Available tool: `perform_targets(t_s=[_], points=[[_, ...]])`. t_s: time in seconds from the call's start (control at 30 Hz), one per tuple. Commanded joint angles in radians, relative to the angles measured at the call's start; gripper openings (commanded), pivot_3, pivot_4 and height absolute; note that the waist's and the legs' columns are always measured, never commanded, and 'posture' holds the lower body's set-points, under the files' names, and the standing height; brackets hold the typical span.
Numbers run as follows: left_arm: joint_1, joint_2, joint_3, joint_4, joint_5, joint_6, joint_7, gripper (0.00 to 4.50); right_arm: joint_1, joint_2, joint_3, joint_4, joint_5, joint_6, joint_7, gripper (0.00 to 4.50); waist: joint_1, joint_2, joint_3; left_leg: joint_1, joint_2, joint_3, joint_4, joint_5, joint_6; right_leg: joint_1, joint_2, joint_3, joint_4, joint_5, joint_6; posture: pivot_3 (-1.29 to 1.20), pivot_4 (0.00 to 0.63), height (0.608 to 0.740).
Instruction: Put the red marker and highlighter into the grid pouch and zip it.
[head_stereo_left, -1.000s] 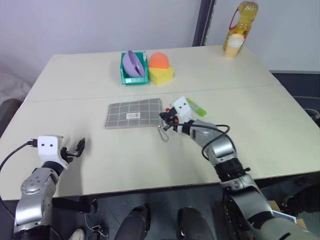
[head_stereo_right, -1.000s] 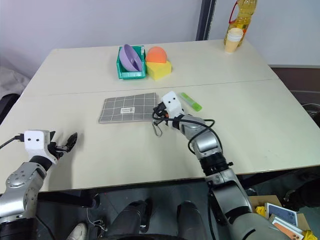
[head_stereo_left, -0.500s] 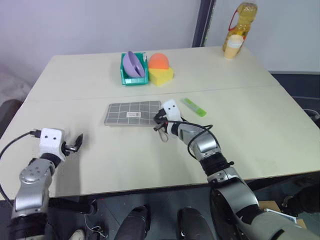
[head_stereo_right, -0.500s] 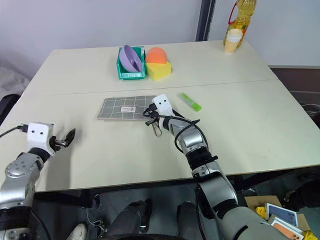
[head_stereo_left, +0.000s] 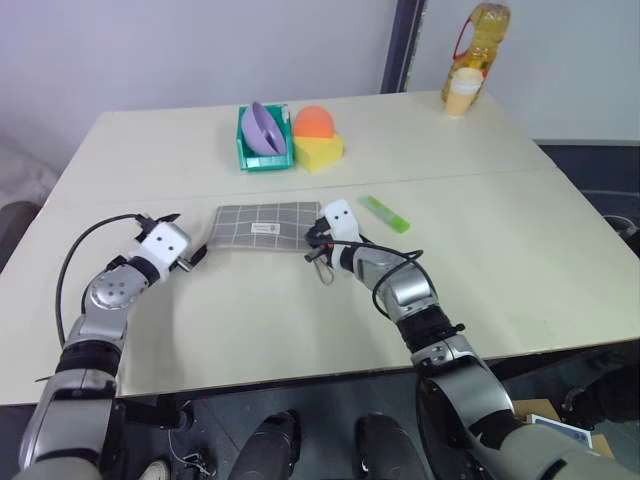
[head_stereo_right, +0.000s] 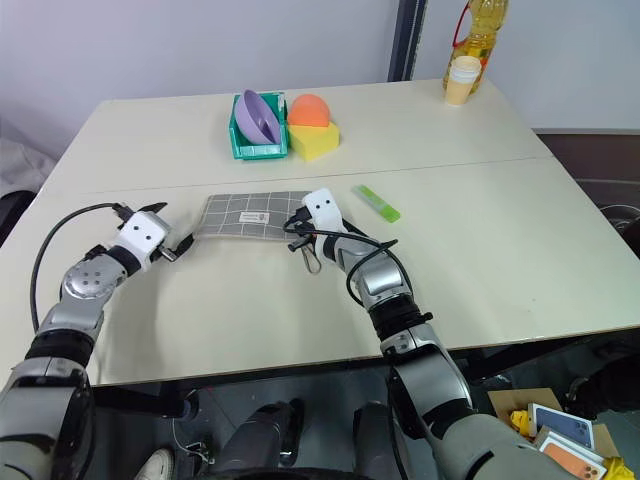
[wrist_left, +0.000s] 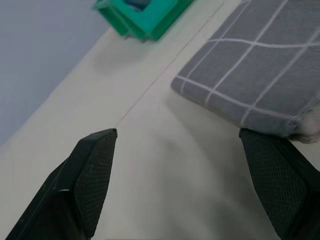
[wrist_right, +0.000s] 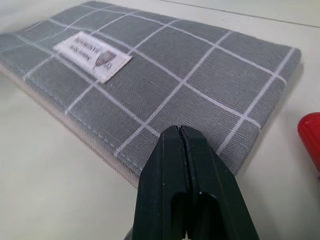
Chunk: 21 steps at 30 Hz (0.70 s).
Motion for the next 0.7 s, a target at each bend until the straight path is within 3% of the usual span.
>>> perform_targets(t_s=[0.03,0.37,0.47,0.67,0.7], points=[[-0.075,-0.008,-0.032,0.113,0.036,-0.12,0.007,4.19,0.018,0.006,-0.001,-0.042,-0.007,0.012,-0.01,0.02,0.0,0.0,0.0,0.0,0.0,0.0,0.0,0.0,0.0,0.0,0.0,0.0,0.0,0.0,0.0,0.0,0.15,0.74],[-0.148,-0.048,-0.068,0.236,0.028,-0.243,-0.075,4.19,0.045,0.0,0.005,-0.085,-0.017,0.032,-0.017,0.02,0.0,0.0,0.0,0.0,0.0,0.0,0.0,0.0,0.0,0.0,0.0,0.0,0.001,0.0,0.001,0.0,0.15,0.74],[-0.147,-0.057,-0.063,0.235,0.013,-0.27,-0.099,3.37,0.044,0.003,0.011,-0.082,-0.021,0.03,-0.015,0.0,0.001,0.0,0.0,0.0,0.0,0.0,0.001,0.0,0.0,0.0,0.0,0.0,0.002,0.0,0.001,0.0,0.15,0.74],[-0.13,-0.053,-0.051,0.239,0.009,-0.279,-0.106,0.18,0.034,0.007,0.015,-0.074,-0.027,0.019,-0.009,0.0,-0.002,0.0,0.0,0.0,0.0,0.0,0.001,0.0,0.0,0.0,0.0,0.0,0.002,0.0,0.001,0.0,0.15,0.74],[-0.128,-0.052,-0.049,0.238,0.007,-0.28,-0.106,0.04,0.033,0.007,0.014,-0.073,-0.026,0.017,-0.008,0.0,-0.002,0.0,0.0,0.0,0.0,0.0,0.001,0.0,0.0,0.0,0.0,0.0,0.002,0.0,0.001,0.0,0.15,0.74]])
